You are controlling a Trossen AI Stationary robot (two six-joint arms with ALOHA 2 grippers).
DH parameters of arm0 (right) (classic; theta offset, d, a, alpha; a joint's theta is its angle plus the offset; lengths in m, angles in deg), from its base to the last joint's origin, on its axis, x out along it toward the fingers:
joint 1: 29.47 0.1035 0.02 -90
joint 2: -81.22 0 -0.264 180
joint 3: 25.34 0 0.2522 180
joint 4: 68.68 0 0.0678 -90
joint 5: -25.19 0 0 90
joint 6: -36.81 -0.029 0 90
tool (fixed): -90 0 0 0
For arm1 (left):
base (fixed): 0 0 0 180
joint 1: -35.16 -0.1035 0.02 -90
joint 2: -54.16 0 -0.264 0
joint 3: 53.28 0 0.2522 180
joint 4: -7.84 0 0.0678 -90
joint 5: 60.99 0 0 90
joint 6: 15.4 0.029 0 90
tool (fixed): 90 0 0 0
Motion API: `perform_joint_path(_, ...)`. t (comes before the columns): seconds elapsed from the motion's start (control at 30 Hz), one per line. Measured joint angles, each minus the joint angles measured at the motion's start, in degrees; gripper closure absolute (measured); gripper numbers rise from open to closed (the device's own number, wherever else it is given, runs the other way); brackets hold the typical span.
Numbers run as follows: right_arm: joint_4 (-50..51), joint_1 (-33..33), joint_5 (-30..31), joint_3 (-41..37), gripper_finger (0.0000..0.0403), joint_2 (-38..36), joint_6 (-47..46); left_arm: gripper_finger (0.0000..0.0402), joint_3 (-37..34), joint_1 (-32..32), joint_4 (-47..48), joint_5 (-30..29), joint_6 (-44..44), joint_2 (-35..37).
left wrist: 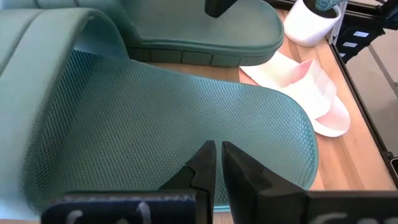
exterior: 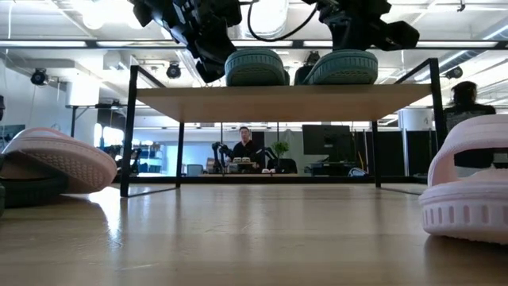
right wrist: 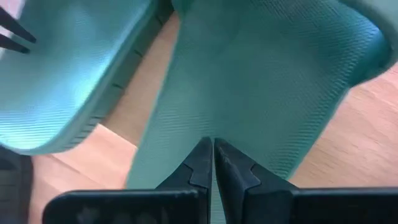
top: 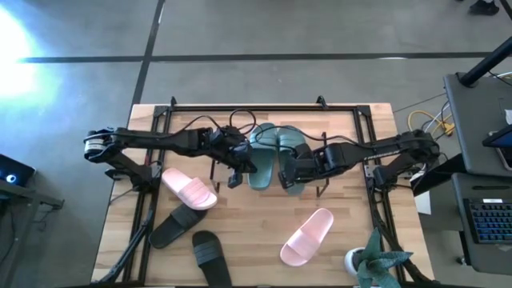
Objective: Pick and place slides into the shelf
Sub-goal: Adjust the green slippers on the shelf
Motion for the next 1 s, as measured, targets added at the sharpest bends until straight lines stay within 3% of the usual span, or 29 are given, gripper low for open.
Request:
perform_joint_path(0.1, -1.1, 0.0, -0.3, 0.0, 0.0392, -0.5, 0.0, 0.0389, 0.0, 0.0, 0.0, 0.0, 0.0, 0.0)
perform_joint_path(0.23, -1.9, 0.9, -5.0, 0.0, 0.0392, -2.0, 0.9, 0.0389, 0.0, 0.0, 0.0, 0.0, 0.0, 0.0)
perform_joint_path(0.57, -3.5, 8.3, -14.2, 0.1, 0.0392, -3.9, -5.4, 0.0389, -0.1, 0.0, 0.1, 0.0, 0.5, 0.0)
perform_joint_path(0.8, -2.6, 8.8, -14.1, -0.7, 0.0392, 0.5, -5.5, 0.0389, -0.2, 0.0, -0.4, 0.0, 0.5, 0.0)
perform_joint_path(1.0, -0.8, 8.4, -9.7, -0.7, 0.0392, 2.2, -5.2, 0.0389, -0.3, 0.0, -0.4, 0.0, 0.4, 0.0)
